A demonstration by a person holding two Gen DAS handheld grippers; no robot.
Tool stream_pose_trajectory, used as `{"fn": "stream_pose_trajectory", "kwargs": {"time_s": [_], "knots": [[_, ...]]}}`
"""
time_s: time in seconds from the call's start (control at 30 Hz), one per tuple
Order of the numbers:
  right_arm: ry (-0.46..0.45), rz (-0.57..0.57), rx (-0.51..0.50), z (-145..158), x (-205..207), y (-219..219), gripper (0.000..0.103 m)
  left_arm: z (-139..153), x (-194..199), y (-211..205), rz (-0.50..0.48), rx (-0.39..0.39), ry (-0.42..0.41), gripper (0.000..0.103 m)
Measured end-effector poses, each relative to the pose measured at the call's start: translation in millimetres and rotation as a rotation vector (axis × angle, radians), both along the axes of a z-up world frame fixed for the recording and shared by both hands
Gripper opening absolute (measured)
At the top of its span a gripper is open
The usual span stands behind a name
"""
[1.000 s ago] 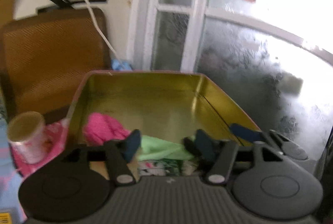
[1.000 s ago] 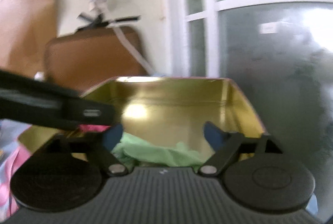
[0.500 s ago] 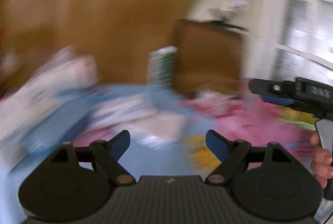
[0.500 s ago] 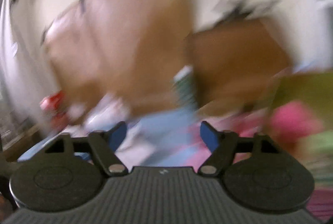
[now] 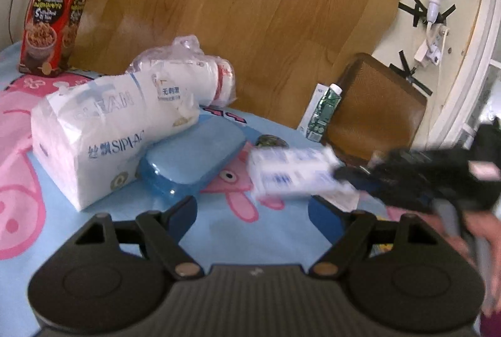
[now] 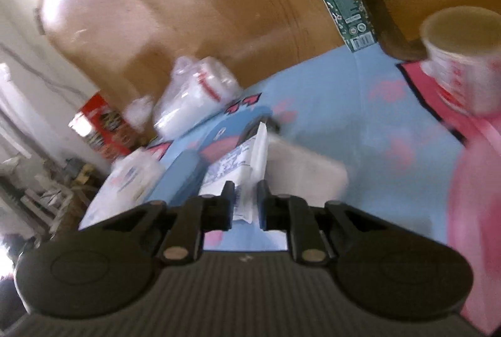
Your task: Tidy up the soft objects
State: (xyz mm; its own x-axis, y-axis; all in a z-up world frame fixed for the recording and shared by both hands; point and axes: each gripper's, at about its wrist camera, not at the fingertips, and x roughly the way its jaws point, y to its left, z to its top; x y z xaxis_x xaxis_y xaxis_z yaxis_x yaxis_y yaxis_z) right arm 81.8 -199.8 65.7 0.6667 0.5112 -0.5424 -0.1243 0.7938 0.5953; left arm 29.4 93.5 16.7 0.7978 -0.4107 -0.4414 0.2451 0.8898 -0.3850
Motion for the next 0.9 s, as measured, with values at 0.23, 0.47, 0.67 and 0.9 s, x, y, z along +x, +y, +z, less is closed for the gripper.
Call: {"fn": "stream_pose_trajectory", "kwargs": {"time_s": [0.23,0.47,0.67,0.9], "knots": [[-0.063,-0.032,-0.092,3.3,-135.4,-16.7,0.019,-2.2,-11.7,-21.6,-0.163,0.018,0.048,0.08],[-0.178,-0.058,-0.262,-7.0,-199.2,-5.8,0.079,-0.6,-42.9,-59.4,-0.339,0.034,0.109,0.08],[-0.229,0.097,-0.486,-29.8,-161.0,34.0,0.078,-5.2,-35.0,-96.1,-0.349,0.107,0.161,0.08],[-0.364,0.107,-0.576,-31.7,-159.7,29.4,0.058,17.8,-44.0,-132.7,-0.409,0.127,0.114,0.067]]}}
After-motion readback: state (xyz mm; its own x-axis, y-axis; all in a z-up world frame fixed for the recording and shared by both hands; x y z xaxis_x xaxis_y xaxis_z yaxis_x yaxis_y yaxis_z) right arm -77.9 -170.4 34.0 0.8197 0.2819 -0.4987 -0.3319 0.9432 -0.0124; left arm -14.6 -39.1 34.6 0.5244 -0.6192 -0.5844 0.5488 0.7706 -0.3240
